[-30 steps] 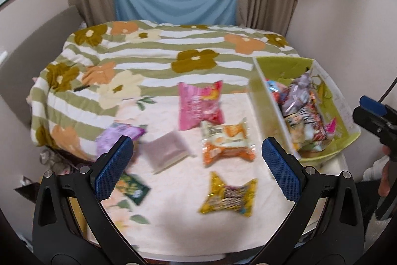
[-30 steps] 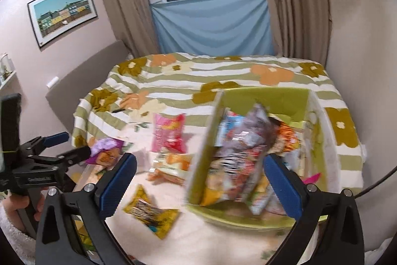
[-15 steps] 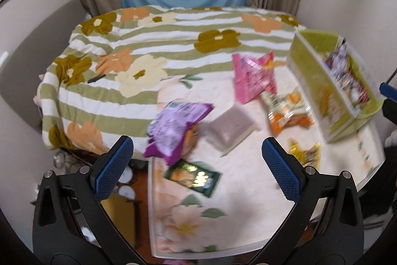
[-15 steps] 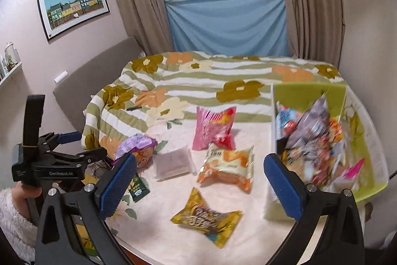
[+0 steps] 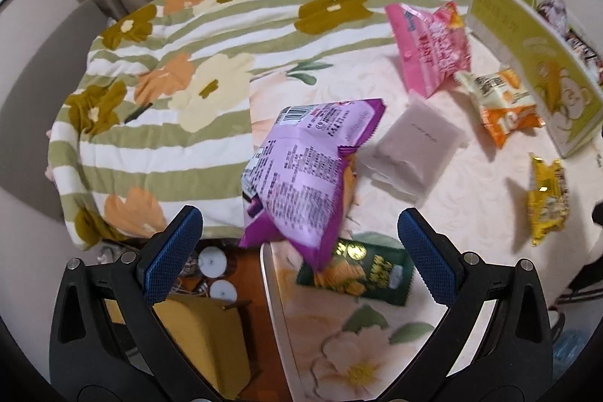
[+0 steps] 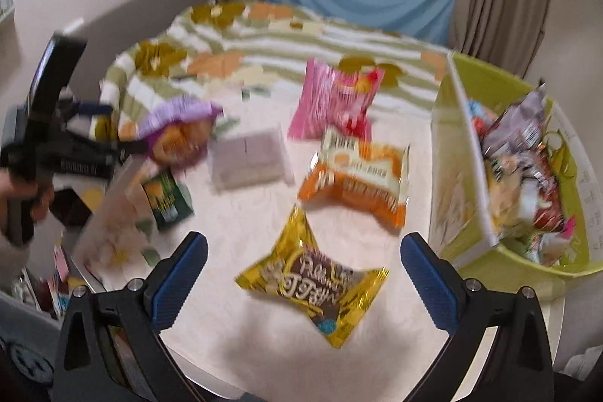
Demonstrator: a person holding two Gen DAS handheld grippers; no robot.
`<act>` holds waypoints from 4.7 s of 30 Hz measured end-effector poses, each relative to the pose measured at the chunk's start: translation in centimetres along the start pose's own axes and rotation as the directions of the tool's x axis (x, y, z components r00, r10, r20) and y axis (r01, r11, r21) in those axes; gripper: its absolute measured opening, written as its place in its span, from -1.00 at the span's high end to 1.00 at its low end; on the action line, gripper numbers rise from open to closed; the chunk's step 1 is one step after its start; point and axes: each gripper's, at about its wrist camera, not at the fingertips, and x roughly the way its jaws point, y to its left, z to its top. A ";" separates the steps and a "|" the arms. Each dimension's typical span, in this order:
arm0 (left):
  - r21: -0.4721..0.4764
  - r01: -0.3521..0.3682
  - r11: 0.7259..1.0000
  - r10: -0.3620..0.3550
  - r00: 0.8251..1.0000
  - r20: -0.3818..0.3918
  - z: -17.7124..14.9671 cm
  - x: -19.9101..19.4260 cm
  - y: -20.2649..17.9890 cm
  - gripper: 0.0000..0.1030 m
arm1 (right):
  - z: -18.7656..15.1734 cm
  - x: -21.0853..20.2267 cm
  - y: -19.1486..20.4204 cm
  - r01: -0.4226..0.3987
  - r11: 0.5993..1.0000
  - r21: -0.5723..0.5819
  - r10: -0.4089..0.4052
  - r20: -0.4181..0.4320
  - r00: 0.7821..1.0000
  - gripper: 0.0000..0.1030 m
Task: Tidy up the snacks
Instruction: 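Grasp the lilac MPN bag with the left gripper while the right grasps the gold Pillows bag, then carry both bags over the box and open both grippers to drop them, then withdraw both tools from the box toward the remaining snacks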
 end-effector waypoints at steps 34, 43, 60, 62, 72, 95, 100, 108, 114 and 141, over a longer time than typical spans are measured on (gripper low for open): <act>0.162 -0.028 0.986 0.046 0.993 -0.109 3.4 6.9 -2.2 -0.22 | -1.5 9.1 -0.8 -0.200 0.951 -0.238 0.131 -0.280 0.951 -0.90; 0.105 -0.024 0.994 0.033 0.996 -0.085 3.6 4.7 -1.2 -0.22 | -1.4 10.2 -0.2 -0.260 0.943 -0.206 0.185 -0.323 0.928 -0.34; 0.028 0.026 0.999 -0.026 1.000 0.000 2.5 -2.3 0.1 -0.22 | -0.5 5.3 -0.7 -0.166 0.986 -0.031 0.155 -0.231 0.961 -0.21; 0.032 0.047 0.998 -0.047 0.999 0.023 2.8 -3.4 -0.2 -0.22 | -0.1 3.9 -1.5 -0.150 0.987 0.052 0.158 -0.203 0.966 -0.21; 0.110 0.147 0.983 -0.164 0.974 0.156 7.1 -8.2 -4.9 -0.22 | 2.2 -4.1 -3.8 -0.028 0.963 0.268 0.045 -0.058 0.997 -0.21; 0.146 0.235 0.961 -0.265 0.934 0.238 24.4 -8.9 -27.1 -0.22 | 6.0 -10.0 -25.0 -0.041 0.938 0.343 -0.015 0.159 0.987 -0.21; 0.193 0.223 0.956 -0.262 0.941 0.214 28.5 -7.2 -32.4 -0.22 | 6.0 -9.0 -29.4 -0.067 0.933 0.354 0.018 0.140 0.990 -0.21; 0.230 0.190 0.954 -0.230 0.959 0.164 31.4 -5.0 -37.1 -0.97 | 5.3 -6.3 -33.2 -0.125 0.913 0.389 0.092 0.102 0.991 -0.21; 0.213 0.180 0.960 -0.215 0.964 0.155 29.8 -4.8 -35.9 -0.99 | 4.9 -4.6 -34.0 -0.151 0.903 0.403 0.134 0.069 0.989 -0.21; -0.011 0.221 0.975 -0.219 0.973 0.069 20.2 -5.2 -28.7 -0.99 | 4.0 -5.5 -32.2 -0.045 0.935 0.353 0.032 0.043 0.999 -0.81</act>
